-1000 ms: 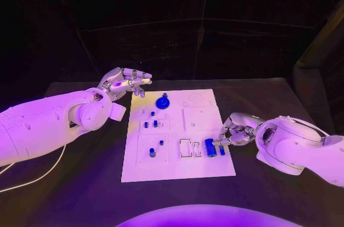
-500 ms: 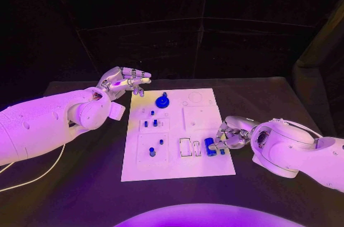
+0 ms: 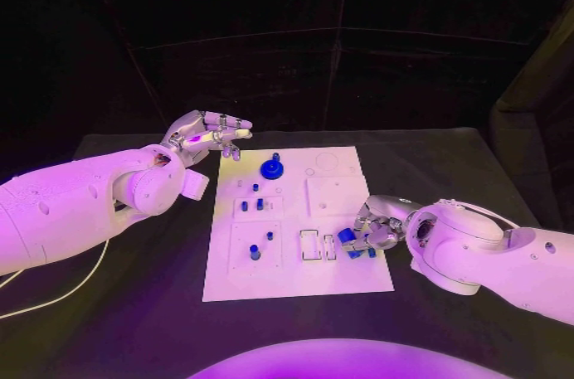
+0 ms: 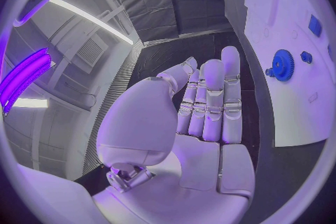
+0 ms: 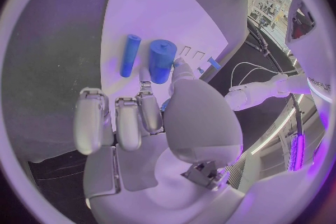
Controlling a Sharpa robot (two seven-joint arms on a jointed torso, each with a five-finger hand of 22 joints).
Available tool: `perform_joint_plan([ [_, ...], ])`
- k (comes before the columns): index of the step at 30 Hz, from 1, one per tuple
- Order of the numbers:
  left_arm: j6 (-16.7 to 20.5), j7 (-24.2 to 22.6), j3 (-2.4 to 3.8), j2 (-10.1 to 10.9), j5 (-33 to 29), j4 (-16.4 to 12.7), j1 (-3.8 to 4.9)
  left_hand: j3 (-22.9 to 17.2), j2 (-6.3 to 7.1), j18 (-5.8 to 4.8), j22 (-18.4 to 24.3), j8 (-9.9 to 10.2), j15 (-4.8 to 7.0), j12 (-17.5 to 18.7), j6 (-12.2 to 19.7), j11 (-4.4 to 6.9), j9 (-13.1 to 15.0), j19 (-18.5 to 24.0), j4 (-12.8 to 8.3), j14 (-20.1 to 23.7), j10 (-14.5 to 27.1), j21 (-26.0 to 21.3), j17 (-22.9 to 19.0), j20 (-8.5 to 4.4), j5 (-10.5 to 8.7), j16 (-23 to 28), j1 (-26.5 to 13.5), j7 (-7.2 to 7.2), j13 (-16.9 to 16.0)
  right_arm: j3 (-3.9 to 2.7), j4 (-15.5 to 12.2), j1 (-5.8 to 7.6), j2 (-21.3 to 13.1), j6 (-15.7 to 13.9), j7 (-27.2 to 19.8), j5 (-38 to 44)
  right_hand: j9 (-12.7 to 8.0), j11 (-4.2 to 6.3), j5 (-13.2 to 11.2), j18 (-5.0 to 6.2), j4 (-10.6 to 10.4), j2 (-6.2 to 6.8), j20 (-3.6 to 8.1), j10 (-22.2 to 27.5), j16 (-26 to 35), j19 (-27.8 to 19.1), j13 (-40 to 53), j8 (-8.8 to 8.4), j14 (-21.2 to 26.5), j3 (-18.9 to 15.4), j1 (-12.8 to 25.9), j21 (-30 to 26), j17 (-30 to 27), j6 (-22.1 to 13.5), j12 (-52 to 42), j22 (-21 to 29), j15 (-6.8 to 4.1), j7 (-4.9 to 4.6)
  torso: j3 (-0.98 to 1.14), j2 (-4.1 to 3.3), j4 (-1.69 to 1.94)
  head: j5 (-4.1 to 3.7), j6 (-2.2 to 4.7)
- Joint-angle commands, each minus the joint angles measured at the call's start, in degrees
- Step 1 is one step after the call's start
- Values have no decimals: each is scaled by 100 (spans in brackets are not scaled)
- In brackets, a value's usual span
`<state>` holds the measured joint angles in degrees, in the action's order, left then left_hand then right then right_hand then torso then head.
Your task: Assemble the parts on the task board
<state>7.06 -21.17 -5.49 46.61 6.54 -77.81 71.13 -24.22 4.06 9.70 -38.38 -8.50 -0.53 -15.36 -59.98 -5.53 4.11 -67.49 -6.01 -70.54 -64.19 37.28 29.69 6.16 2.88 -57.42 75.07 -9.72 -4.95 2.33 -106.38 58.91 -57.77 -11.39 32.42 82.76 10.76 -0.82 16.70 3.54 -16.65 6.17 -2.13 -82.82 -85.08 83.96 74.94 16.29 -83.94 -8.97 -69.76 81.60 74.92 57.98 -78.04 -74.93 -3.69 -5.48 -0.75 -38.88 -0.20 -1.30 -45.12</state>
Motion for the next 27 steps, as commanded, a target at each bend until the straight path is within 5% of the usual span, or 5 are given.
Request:
perform_joint_plan([
  [1, -62, -19, 5, 10, -22, -15, 7, 42, -33, 75, 7, -36, -6, -33, 44, 9, -5, 14, 7, 30, 38, -38, -7, 13, -4, 15, 10, -7, -6, 3, 43, -13, 53, 158, 76, 150, 4, 5, 45, -50, 4, -54, -42, -27, -38, 105, 274, 27, -419, -39, -12, 32, 436, -47, -32, -68, 29, 10, -3, 2, 4, 15, -8],
  [10, -72, -10, 5, 27, -22, -30, 7, 42, -33, 75, 7, -36, -6, -33, 44, 9, -5, 14, 7, 30, 38, -38, -7, 13, -4, 15, 10, -7, -6, 4, 97, -56, 151, 118, 125, 229, 75, 17, 212, -52, 43, -197, -39, -30, -41, 105, 324, 115, -416, -25, -161, 42, 440, -28, -49, -85, 22, 25, -4, 10, 6, 17, -8],
  [16, -75, -7, 4, 42, -22, -35, 7, 53, -37, 74, 10, -45, -8, -45, 51, 8, -5, 12, 11, 32, 48, -44, -14, 15, -4, 11, 0, -8, -6, 3, -12, -66, 58, -402, 62, 181, 175, 60, 621, -58, 55, -352, -12, -78, -52, 117, 413, 235, -419, -45, -272, 63, 464, 69, -104, -121, -12, 73, 1, 13, -8, 43, 14],
  [27, -76, -9, 3, 35, -22, -29, 7, 53, -37, 74, 10, -45, -8, -45, 51, 8, -5, 12, 11, 32, 48, -44, -14, 15, -4, 11, 0, -8, -6, -2, -487, -63, -204, -1434, -227, -426, 270, 87, 993, -63, 53, -412, 13, -101, -66, 127, 456, 298, -425, -124, -340, 77, 498, 90, -108, -144, -36, 99, -8, 14, 0, 41, 54],
])
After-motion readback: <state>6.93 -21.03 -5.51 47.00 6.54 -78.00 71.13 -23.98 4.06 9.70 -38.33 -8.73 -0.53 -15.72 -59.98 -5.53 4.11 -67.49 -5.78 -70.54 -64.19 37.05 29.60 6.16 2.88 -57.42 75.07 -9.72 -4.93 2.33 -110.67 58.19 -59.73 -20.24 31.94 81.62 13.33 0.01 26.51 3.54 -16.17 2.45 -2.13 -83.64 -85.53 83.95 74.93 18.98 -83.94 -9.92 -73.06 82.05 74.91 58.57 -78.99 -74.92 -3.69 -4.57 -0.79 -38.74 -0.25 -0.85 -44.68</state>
